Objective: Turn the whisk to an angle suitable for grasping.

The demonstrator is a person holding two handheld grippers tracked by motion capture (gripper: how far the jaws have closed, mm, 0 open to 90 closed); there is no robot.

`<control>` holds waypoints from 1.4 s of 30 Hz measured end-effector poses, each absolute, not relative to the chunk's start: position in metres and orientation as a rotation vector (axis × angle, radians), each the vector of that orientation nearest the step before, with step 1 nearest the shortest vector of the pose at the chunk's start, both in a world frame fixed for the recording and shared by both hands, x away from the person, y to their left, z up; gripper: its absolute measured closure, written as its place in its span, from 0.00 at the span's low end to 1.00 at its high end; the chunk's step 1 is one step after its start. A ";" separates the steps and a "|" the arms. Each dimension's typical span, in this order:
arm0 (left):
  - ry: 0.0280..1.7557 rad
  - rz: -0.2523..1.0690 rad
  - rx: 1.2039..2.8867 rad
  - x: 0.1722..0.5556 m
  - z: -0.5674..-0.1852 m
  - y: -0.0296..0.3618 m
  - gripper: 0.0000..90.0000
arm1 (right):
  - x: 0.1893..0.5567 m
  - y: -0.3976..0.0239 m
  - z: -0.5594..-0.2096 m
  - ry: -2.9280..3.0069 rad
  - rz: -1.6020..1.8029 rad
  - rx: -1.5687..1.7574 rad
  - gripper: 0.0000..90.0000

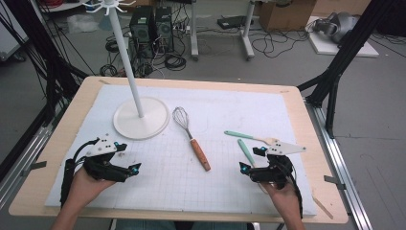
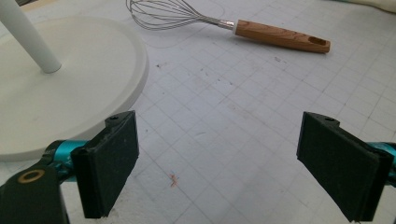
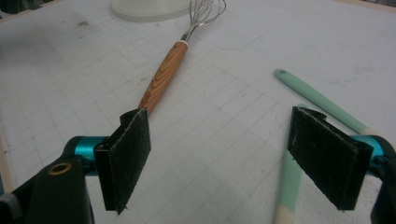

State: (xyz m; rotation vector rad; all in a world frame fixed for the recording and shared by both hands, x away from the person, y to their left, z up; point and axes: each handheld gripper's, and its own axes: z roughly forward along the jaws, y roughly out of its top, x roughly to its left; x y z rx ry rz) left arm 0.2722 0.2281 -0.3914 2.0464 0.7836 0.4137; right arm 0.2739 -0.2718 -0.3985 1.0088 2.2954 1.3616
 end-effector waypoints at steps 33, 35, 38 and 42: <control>0.800 0.407 2.024 0.275 -0.394 0.230 0.15 | 0.276 -0.263 -0.395 2.293 1.383 0.995 0.22; 0.801 0.406 2.022 0.275 -0.394 0.230 0.15 | 0.277 -0.261 -0.393 2.297 1.403 1.001 0.22; 0.795 0.409 2.021 0.274 -0.394 0.230 0.15 | 0.280 -0.257 -0.392 2.310 1.406 0.991 0.22; 0.799 0.409 2.019 0.274 -0.394 0.229 0.15 | 0.285 -0.251 -0.389 2.356 1.395 0.987 0.22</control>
